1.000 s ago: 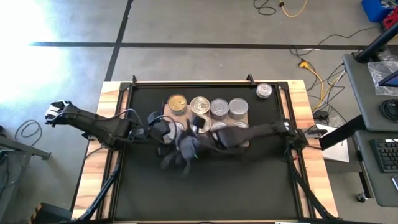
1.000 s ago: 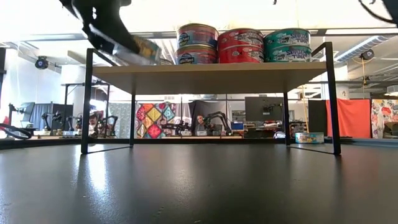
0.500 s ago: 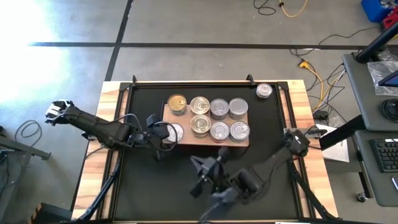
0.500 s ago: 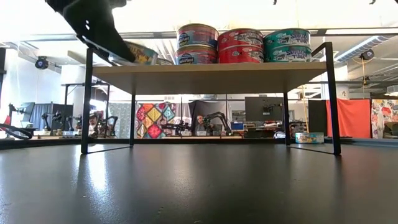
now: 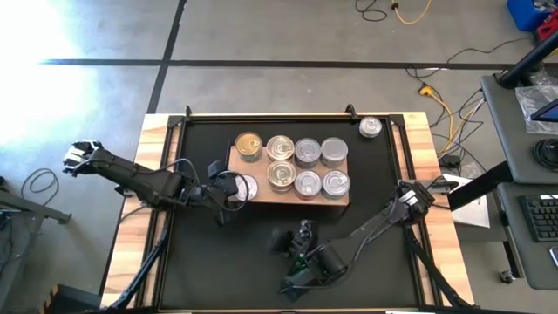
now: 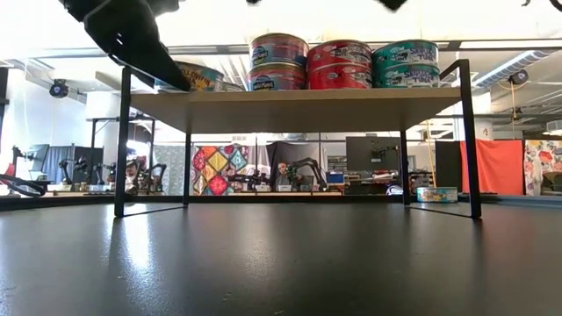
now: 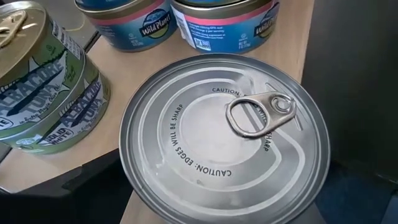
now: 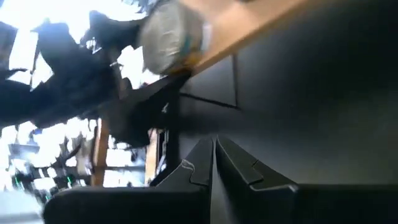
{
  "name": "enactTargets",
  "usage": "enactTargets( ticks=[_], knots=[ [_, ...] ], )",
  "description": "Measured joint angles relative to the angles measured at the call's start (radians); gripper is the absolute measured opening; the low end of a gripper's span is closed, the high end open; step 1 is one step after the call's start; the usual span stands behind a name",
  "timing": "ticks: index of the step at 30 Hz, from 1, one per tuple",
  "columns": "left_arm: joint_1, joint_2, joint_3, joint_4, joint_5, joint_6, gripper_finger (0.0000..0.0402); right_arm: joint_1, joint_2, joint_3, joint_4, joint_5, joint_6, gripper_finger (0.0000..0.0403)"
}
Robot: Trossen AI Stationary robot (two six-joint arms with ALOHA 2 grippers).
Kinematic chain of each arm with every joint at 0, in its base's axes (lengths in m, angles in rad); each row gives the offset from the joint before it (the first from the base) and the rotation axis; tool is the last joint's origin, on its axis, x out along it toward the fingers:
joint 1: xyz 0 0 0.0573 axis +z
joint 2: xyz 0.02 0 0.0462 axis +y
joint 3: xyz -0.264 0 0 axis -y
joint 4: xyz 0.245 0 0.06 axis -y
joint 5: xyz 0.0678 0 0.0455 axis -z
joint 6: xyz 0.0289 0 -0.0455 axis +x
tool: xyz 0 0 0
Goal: Stack canned seafood by type on shelf
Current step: Put the yellow blue tuna can on the shelf
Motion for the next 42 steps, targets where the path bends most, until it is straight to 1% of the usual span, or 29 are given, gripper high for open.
enactTargets(
  ticks=[2,4,9,12,15,17,19,22,25,29,33,36,38,42],
  knots=[
    [0.011,0.000,0.000,0.002,0.010,-0.003,0.0400,-0.013,0.000,-0.046,0.062,0.005,0.048,0.0012],
    [0.021,0.000,0.000,0.007,0.025,-0.004,0.0400,-0.032,0.000,-0.085,0.172,0.006,0.028,0.0012],
    [0.044,0.000,0.000,0.011,0.030,-0.005,0.0400,-0.080,-0.002,-0.160,0.466,0.010,-0.166,0.0012],
    [0.046,0.000,0.000,0.011,0.030,-0.007,0.0400,-0.097,-0.006,-0.180,0.586,0.092,-0.231,0.0012],
    [0.046,0.001,0.000,0.011,0.030,-0.008,0.0400,-0.114,-0.010,-0.180,0.616,0.174,-0.233,0.0012],
    [0.046,0.001,0.000,0.011,0.030,-0.008,0.0400,-0.133,-0.010,-0.180,0.619,0.178,-0.230,0.0012],
    [0.046,0.001,0.000,0.015,0.031,-0.008,0.0400,-0.157,-0.010,-0.180,0.628,0.156,-0.230,0.0012],
    [0.047,0.001,0.000,0.024,0.067,-0.010,0.0400,-0.188,-0.010,-0.180,0.647,0.138,-0.240,0.0012],
    [0.047,0.000,0.000,0.026,0.085,-0.029,0.0400,-0.205,-0.009,-0.180,0.679,0.127,-0.279,0.0012],
    [0.048,0.000,0.001,0.032,0.096,-0.041,0.0400,-0.219,-0.009,-0.180,0.706,0.080,-0.301,0.0012],
    [0.034,0.002,0.000,0.053,0.114,-0.025,0.0400,-0.219,-0.008,-0.187,0.704,0.087,-0.297,0.0012],
    [0.029,0.002,-0.001,0.062,0.153,0.001,0.0400,-0.222,-0.008,-0.187,0.705,0.087,-0.297,0.0012],
    [0.029,0.002,-0.001,0.061,0.148,0.014,0.0400,-0.226,-0.008,-0.187,0.705,0.079,-0.306,0.0012],
    [0.041,0.002,-0.002,0.058,0.102,0.013,0.0400,-0.250,-0.004,-0.188,0.705,0.006,-0.363,0.0012]
  ],
)
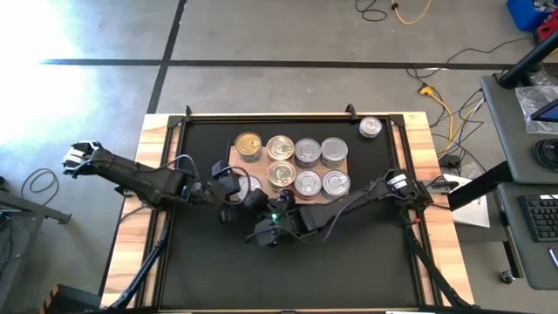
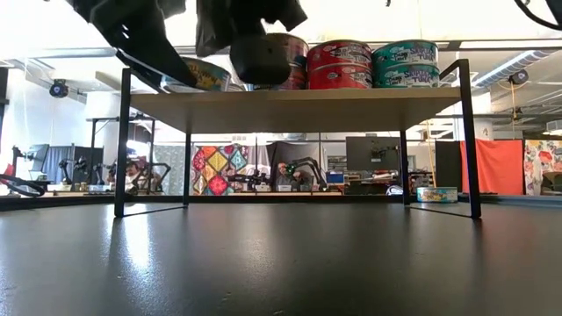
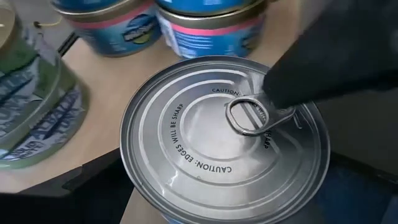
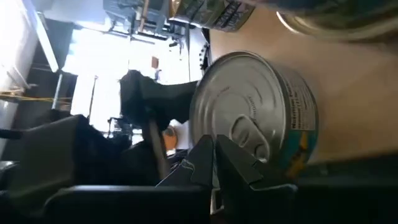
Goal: Stack canned seafood by type on shelf
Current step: Put the yellow blue tuna can on the shelf
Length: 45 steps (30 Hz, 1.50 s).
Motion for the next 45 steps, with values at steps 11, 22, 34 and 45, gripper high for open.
enactTargets(
  ticks=[11,22,34,45],
  knots=[
    [0.003,0.000,0.008,-0.018,0.000,-0.057,0.0400,-0.022,0.003,-0.002,-0.029,-0.032,-0.047,0.0012],
    [0.013,0.060,0.114,-0.184,0.031,-0.021,0.0400,-0.022,0.003,-0.004,-0.079,-0.035,0.012,0.0012],
    [0.024,0.096,0.118,-0.185,0.036,0.012,0.0400,-0.020,0.003,0.003,0.017,0.003,-0.153,0.0012],
    [0.032,0.055,0.117,-0.252,0.113,0.150,0.0400,-0.032,0.002,-0.009,-0.050,-0.081,-0.158,0.0012]
  ],
)
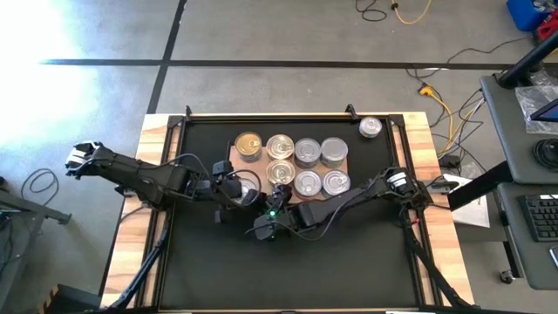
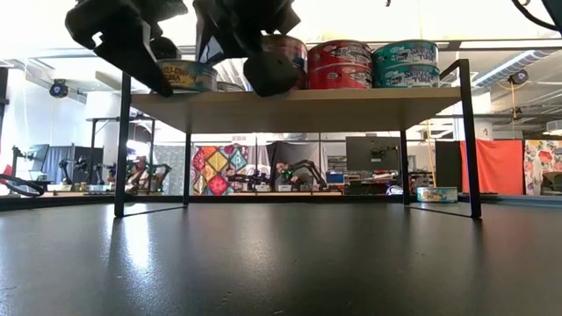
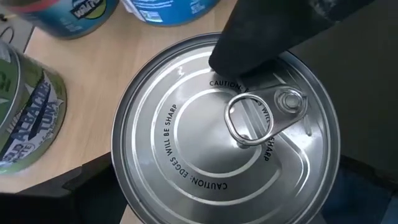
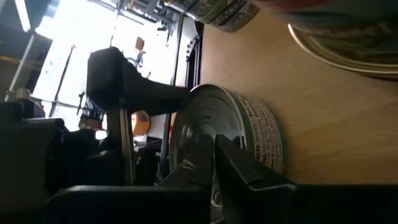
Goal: Stack canned seafood by type on shelf
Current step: Put the yellow blue tuna can on the shelf
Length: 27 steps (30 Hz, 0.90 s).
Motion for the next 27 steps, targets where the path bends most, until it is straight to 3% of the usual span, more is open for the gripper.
enactTargets(
  ticks=[6,15,27],
  knots=[
    [0.033,0.001,0.021,-0.026,0.074,0.066,0.0400,0.002,-0.007,-0.003,0.039,-0.027,-0.154,0.0012],
    [0.045,0.000,0.095,-0.111,0.074,0.128,0.0400,0.002,-0.010,0.069,-0.036,-0.034,-0.302,0.0012],
    [0.064,0.050,0.093,-0.022,0.096,0.216,0.0400,-0.004,-0.009,0.072,-0.053,-0.116,-0.457,0.0012]
  ],
)
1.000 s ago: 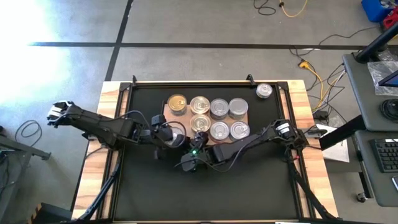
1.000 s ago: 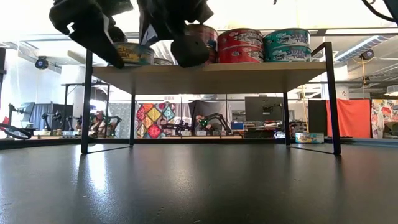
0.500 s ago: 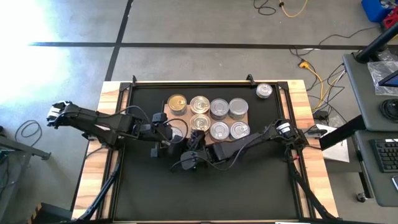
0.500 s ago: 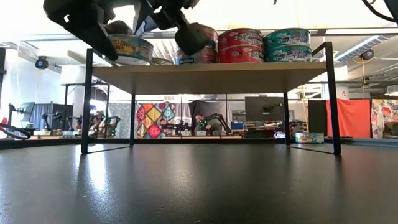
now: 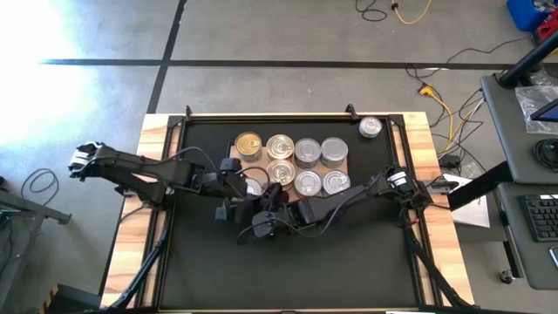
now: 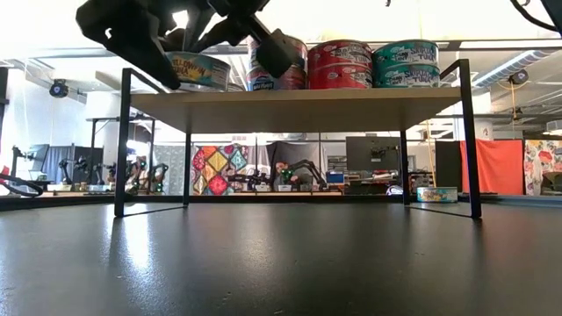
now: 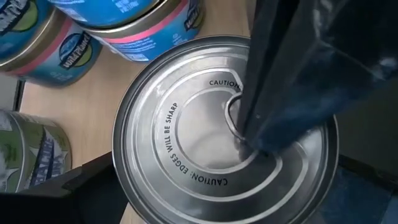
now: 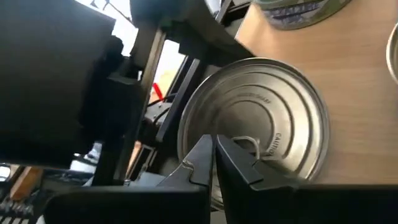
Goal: Stack canned seafood by type on shelf
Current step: Put the yellow blue tuna can on the shelf
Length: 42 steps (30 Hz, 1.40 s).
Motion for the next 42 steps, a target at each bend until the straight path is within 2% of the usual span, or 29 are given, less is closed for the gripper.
enactTargets(
  ticks=[10,24,31,34,38,42],
  knots=[
    [0.003,-0.004,-0.002,-0.023,-0.003,-0.017,0.0400,-0.009,0.017,-0.017,-0.030,-0.029,0.130,0.0012],
    [0.007,-0.011,0.004,-0.125,-0.016,-0.073,0.0398,-0.009,0.019,-0.018,-0.056,-0.034,0.142,0.0012],
    [0.007,-0.015,0.004,-0.170,-0.024,-0.082,0.0350,-0.009,0.022,-0.002,-0.058,-0.036,0.110,0.0012],
    [0.006,-0.029,0.009,-0.180,-0.041,-0.100,0.0341,-0.009,0.022,-0.002,-0.056,-0.036,0.113,0.0012],
    [0.006,-0.039,0.069,-0.264,-0.057,-0.126,0.0340,-0.009,0.022,-0.002,-0.056,-0.029,0.113,0.0012],
    [0.007,-0.038,0.196,-0.420,-0.066,-0.184,0.0339,-0.011,0.022,-0.002,-0.055,-0.024,0.116,0.0012]
  ],
)
